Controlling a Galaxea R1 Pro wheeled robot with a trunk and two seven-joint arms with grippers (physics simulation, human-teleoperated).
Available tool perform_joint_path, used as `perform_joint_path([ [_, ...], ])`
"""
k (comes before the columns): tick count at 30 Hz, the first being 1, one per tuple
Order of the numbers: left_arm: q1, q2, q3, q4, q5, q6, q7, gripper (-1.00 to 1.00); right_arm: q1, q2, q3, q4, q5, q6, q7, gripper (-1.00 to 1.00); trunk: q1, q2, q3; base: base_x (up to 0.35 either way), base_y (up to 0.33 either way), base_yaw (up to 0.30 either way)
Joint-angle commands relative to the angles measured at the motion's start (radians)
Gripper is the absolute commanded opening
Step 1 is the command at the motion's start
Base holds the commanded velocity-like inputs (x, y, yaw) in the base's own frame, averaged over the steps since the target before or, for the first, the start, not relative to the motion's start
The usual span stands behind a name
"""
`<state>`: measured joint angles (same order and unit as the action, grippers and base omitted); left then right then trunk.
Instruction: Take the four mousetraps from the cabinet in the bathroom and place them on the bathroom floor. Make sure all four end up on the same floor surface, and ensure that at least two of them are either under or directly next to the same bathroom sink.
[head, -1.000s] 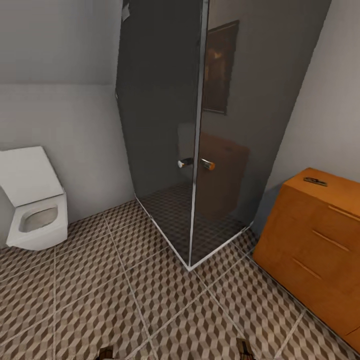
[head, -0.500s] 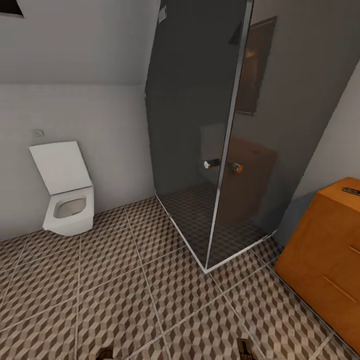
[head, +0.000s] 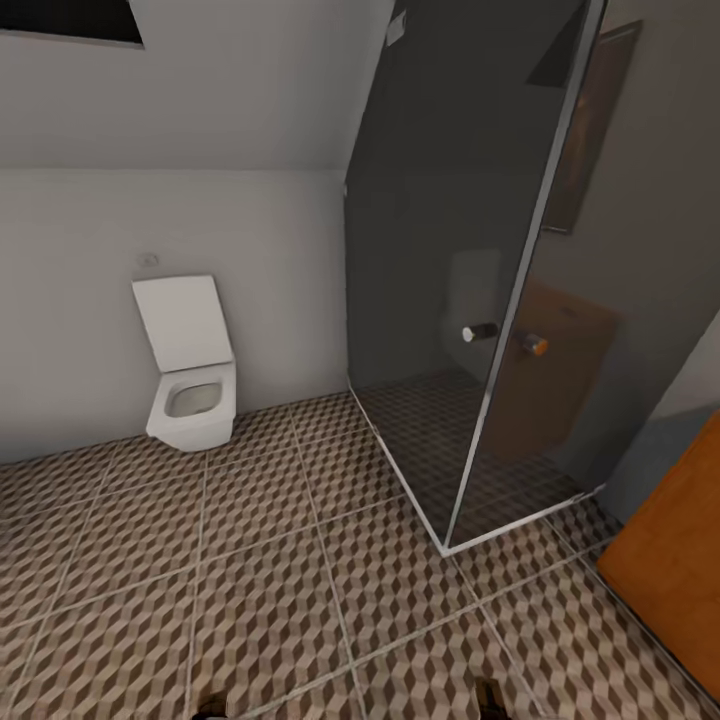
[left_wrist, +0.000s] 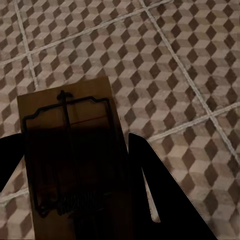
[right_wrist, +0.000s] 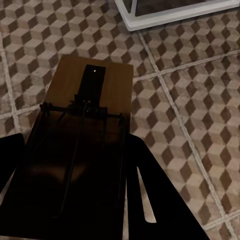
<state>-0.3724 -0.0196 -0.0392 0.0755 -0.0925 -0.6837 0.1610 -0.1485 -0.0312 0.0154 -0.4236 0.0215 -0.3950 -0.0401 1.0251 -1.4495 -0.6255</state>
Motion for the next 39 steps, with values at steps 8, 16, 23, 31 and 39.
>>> perform_joint_path([
  [8, -0.002, 0.0, -0.004, 0.004, -0.01, -0.005, 0.01, -1.0, 0.0, 0.0, 0.003, 0.0, 0.002, -0.003, -0.007, -1.0, 0.0, -0.001, -0.001, 0.0, 0.0, 0.287],
  [16, -0.002, -0.005, -0.004, 0.004, -0.01, -0.005, 0.01, -1.0, 0.0, 0.0, 0.003, 0.0, 0.002, -0.003, -0.007, -1.0, 0.0, -0.001, -0.001, 0.0, 0.0, 0.287],
  [23, -0.002, -0.006, -0.004, 0.004, -0.01, -0.005, 0.01, -1.0, 0.0, 0.001, 0.003, 0.0, 0.002, -0.003, -0.007, -1.0, 0.0, -0.001, -0.001, 0.0, 0.0, 0.287],
  [31, -0.002, -0.007, -0.004, 0.004, -0.01, -0.005, 0.011, -1.0, 0.0, 0.0, 0.003, 0.0, 0.002, -0.003, -0.007, -1.0, 0.0, -0.001, -0.001, 0.0, 0.0, 0.287],
  [39, -0.002, -0.008, -0.004, 0.004, -0.01, -0.005, 0.01, -1.0, 0.0, 0.0, 0.003, 0.0, 0.002, -0.003, -0.007, -1.0, 0.0, -0.001, -0.001, 0.0, 0.0, 0.287],
])
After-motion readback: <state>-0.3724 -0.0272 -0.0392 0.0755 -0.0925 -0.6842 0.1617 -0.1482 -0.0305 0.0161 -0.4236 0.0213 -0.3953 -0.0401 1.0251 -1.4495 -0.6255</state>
